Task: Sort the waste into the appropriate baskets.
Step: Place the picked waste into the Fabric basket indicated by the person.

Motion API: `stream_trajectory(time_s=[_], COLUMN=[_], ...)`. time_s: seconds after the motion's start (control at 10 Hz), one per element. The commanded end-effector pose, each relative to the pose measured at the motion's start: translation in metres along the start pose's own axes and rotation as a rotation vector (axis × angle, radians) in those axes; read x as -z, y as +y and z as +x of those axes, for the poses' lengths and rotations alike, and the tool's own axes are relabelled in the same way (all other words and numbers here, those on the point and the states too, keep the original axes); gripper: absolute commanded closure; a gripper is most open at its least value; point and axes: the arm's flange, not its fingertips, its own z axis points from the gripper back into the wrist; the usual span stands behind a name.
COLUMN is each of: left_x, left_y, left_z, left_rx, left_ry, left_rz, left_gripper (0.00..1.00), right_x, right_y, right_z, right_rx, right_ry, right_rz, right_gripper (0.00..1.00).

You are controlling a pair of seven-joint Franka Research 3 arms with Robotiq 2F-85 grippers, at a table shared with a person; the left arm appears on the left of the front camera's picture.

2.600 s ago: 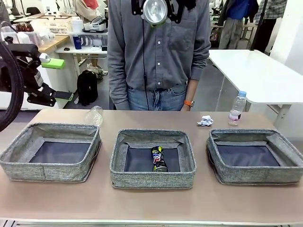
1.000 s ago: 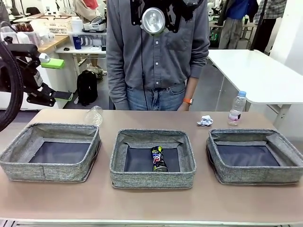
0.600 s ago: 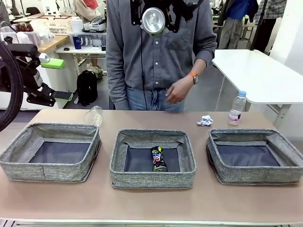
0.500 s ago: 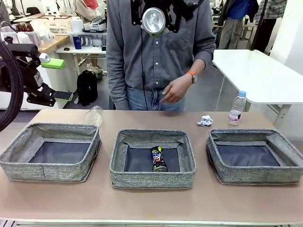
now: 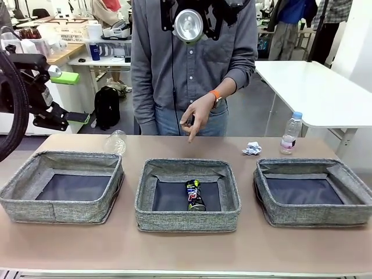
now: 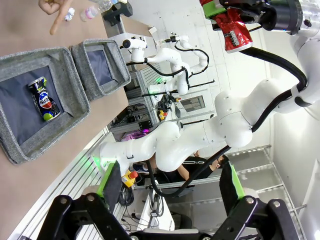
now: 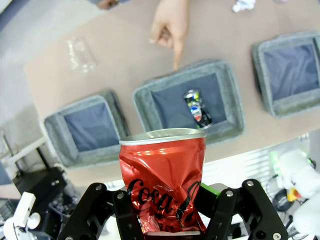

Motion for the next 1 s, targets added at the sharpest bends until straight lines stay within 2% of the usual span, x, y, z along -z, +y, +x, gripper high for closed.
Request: stream_trajectory(time_s=[0.0,0.6,0.7,0.9], left_x=[0.003,0.003,0.003,0.003], left_y=[-0.002,-0.002,-0.002,-0.002], left_z=[-0.001,-0.001,-0.001,-0.001], left_rx=[0.019,0.019,0.019,0.019], left_ry=[-0.009,-0.009,-0.009,-0.009], left_rz=[-0.025,-0.025,-0.025,-0.025], left_gripper=[0.0,0.0,0.0,0.0], right_x=[-0.004,0.0,0.025,0.078], right_y=[0.0,0.0,-0.006,-0.022], right_z=[0.0,0.0,-0.011,-0.036], right_rx=[-0.002,0.0,-0.029,-0.095], right_ry=[0.004,0.0,-0.039,-0.055], right_rz=[-0.004,0.0,0.016,0.071], right_gripper=[0.94,0.94,0.94,0.94])
